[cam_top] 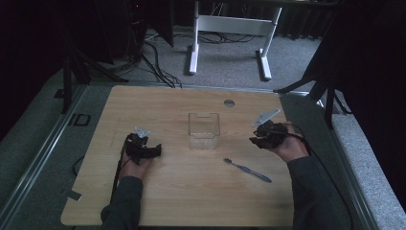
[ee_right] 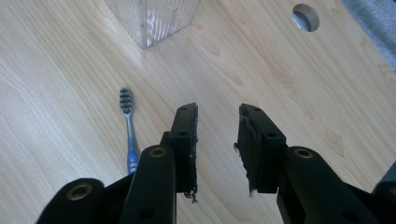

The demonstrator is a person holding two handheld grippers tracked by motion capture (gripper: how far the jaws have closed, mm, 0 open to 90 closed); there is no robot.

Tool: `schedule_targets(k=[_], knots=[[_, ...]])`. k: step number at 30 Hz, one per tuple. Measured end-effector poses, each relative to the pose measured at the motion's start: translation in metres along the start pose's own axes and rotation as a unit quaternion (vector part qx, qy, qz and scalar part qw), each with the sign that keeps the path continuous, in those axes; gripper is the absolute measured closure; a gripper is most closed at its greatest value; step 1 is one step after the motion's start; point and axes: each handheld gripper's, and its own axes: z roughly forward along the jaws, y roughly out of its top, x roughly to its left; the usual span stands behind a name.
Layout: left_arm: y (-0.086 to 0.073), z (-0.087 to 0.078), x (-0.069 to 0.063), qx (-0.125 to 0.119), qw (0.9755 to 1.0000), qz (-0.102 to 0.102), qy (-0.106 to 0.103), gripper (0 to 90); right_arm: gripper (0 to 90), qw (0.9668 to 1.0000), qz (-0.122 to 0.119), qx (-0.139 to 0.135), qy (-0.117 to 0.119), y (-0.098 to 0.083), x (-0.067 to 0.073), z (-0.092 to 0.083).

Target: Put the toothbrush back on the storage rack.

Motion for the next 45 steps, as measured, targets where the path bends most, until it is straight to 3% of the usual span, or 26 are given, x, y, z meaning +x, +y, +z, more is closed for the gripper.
schedule_targets(k=[24, 45], knots=[[0.0, 0.0, 0.0, 0.0, 1.0, 0.0, 0.0, 13.8, 67.5, 0.9976, -0.04, 0.048, 0.03, 0.014, 0.008, 0.006], [0.0, 0.0, 0.0, -0.001, 1.0, -0.001, 0.0, 13.7, 68.3, 0.9912, -0.067, 0.098, 0.06, 0.03, 0.015, 0.02]])
